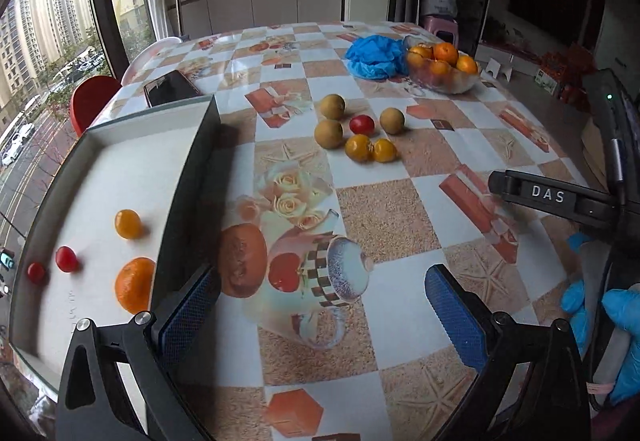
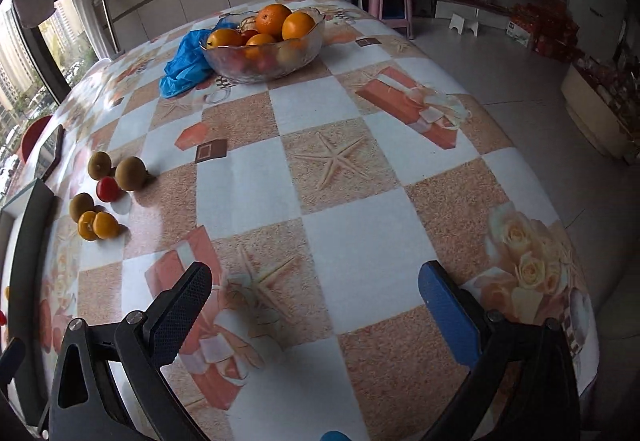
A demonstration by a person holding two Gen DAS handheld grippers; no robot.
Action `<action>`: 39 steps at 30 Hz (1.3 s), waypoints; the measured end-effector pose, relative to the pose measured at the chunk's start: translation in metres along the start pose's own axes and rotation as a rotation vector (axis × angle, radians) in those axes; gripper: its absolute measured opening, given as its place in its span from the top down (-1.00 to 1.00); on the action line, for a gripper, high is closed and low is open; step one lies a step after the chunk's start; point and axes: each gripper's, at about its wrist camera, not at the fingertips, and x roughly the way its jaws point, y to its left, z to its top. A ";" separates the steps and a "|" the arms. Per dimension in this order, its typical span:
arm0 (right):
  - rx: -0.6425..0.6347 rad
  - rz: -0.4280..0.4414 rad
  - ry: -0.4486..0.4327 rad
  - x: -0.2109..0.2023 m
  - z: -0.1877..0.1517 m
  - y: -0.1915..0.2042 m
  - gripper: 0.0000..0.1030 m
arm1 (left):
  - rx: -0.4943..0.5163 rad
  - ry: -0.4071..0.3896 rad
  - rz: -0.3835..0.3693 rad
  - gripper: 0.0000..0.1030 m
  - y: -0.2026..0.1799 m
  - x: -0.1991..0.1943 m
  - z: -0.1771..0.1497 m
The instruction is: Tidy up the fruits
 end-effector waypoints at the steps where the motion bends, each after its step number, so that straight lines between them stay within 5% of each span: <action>1: -0.011 -0.009 -0.008 0.000 0.001 0.001 -1.00 | -0.005 0.013 0.012 -0.99 -0.002 0.007 -0.001; 4: -0.054 -0.062 -0.007 0.005 0.004 0.009 -1.00 | -0.035 0.061 0.029 -0.99 -0.002 0.026 -0.002; 13: -0.050 -0.058 -0.043 0.011 0.009 0.014 -1.00 | -0.035 0.030 0.005 -0.99 0.000 0.045 0.015; 39: -0.050 -0.057 -0.041 0.011 0.009 0.013 -1.00 | -0.035 0.015 0.009 -0.99 0.000 0.044 0.014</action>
